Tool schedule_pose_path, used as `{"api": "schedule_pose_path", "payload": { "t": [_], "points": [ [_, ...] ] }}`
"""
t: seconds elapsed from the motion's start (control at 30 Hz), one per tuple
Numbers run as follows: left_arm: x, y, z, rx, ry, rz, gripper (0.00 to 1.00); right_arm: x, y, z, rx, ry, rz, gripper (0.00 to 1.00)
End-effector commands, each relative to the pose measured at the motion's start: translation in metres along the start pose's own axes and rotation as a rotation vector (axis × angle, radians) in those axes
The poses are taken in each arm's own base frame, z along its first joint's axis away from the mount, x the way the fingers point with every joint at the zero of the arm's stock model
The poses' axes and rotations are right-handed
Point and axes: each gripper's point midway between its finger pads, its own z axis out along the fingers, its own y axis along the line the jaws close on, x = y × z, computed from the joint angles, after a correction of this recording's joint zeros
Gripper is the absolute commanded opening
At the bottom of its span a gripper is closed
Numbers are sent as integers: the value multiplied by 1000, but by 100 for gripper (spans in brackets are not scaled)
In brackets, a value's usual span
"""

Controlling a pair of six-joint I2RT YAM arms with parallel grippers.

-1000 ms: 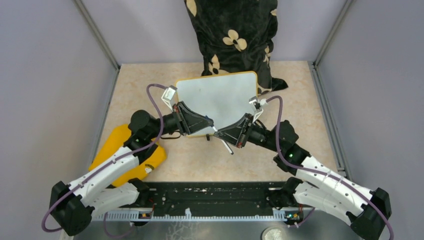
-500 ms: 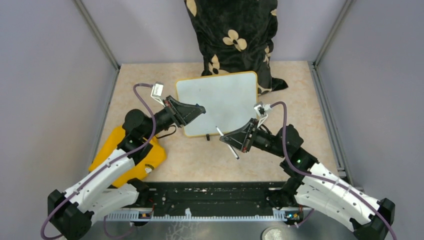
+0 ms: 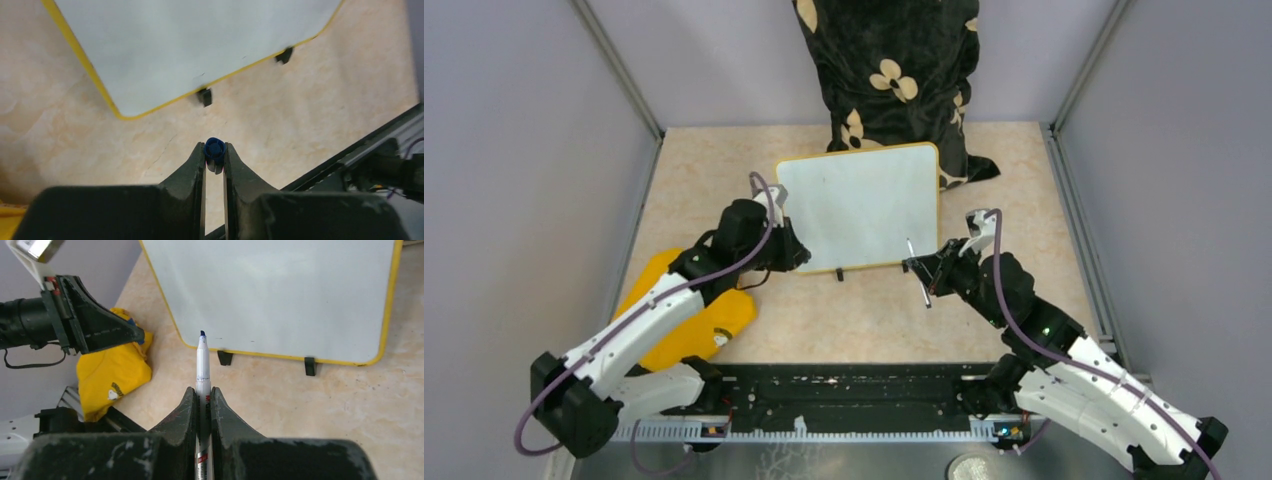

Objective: Write a sentence on the whiteboard
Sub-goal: Place the pen cap at the center of the board.

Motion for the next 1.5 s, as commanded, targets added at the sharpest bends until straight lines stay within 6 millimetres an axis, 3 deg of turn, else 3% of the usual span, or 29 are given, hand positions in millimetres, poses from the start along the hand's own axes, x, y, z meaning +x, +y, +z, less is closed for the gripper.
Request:
{"api": "schedule_pose_path", "payload": {
  "t": [0.0,0.27,0.6,1.03,1.47],
  "points": [
    [54,33,4,-128,250,47,0,-3,-14,2,72,-18,-32,0],
    [106,41,32,-127,423,-31,0,9,-19,11,80,17,-62,0],
    [147,64,36,-206,495,-44,0,17,-22,18,84,39,-79,0],
    [170,81,45,-250,542,-47,9,19,-23,19,91,48,-85,0],
    [175,84,46,-262,552,-41,29,20,-25,20,101,50,-87,0]
  ]
}}
